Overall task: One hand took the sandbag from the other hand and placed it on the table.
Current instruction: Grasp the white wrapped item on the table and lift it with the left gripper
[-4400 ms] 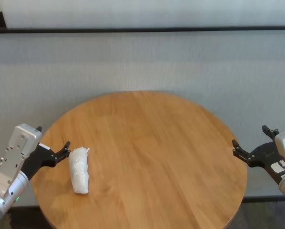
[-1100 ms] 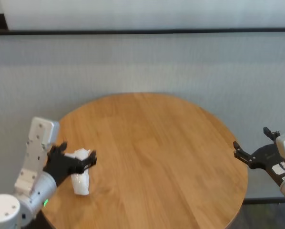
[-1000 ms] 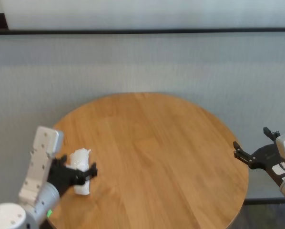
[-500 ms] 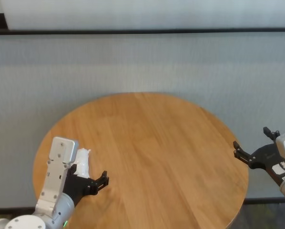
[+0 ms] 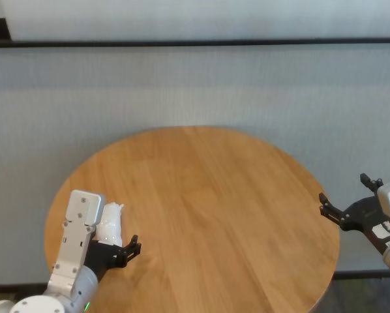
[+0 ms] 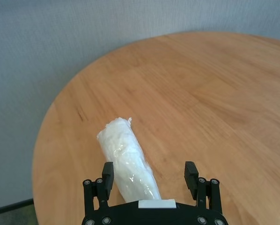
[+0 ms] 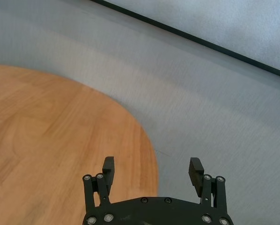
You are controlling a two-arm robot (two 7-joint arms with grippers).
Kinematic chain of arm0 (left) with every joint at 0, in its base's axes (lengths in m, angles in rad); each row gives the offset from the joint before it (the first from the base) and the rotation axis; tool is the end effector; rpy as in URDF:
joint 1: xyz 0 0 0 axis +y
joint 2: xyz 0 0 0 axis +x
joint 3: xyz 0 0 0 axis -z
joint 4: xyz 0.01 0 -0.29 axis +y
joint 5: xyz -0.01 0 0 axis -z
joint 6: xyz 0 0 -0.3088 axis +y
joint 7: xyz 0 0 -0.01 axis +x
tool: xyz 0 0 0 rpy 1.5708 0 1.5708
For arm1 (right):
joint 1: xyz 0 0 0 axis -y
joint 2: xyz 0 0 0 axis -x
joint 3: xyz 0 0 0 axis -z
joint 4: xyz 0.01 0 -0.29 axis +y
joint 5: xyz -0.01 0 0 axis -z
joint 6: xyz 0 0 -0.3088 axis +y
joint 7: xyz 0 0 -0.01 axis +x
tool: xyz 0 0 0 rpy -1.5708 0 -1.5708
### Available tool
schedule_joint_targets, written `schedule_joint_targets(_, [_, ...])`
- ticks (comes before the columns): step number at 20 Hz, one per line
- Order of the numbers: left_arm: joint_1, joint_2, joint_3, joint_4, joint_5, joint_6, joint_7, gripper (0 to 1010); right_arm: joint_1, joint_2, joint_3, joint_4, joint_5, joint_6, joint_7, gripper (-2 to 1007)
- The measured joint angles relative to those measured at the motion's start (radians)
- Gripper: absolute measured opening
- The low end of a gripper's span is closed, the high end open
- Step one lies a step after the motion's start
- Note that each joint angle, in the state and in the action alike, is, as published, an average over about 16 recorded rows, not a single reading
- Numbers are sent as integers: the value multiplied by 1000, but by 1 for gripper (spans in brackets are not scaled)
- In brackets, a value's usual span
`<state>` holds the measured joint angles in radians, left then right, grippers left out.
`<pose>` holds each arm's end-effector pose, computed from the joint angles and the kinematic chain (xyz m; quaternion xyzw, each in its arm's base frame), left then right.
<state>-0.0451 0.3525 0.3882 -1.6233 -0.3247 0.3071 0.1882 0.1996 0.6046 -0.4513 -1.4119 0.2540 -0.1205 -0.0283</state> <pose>0.3175 -0.0188 -0.2978 0.1557 0.0746 0.6266 0.7599 0.3581 -0.0827 -0.3023 -0.1414 -0.1324 -0.5800 0.7912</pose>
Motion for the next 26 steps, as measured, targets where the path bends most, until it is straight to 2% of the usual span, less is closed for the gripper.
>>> schedule_joint_targets(13, [-2, -30, -23, 34, 33, 7, 4, 1000, 0, 0, 0, 0, 0, 0, 0, 1000])
schedule_joint_targets(26, [-1, -67, -44, 76, 44, -12, -14, 1000, 0, 0, 0, 0, 0, 0, 0, 1000])
